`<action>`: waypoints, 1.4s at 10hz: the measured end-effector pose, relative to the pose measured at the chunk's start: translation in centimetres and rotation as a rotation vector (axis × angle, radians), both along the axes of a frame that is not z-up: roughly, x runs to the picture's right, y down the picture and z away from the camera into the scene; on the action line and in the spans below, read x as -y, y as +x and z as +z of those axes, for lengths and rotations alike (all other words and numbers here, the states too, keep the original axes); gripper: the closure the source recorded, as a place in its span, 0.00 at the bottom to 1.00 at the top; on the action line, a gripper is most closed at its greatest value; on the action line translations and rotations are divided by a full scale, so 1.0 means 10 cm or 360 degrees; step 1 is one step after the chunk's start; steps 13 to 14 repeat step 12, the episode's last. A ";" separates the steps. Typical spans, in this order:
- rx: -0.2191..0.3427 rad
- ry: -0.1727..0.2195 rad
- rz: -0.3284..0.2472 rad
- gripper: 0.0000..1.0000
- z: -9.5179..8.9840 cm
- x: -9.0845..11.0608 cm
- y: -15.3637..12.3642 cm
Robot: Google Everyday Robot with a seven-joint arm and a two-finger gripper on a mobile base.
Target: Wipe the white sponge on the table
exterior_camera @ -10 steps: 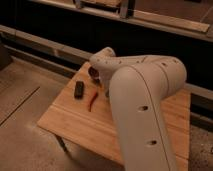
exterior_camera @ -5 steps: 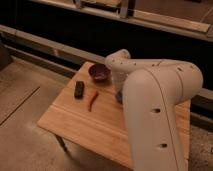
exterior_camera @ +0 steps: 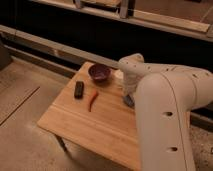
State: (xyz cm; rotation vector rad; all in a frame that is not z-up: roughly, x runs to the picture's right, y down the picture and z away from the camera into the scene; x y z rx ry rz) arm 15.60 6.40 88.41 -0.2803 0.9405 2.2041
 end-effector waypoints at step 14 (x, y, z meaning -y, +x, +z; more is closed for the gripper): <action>0.0319 0.0001 -0.0357 1.00 -0.15 -0.39 -1.39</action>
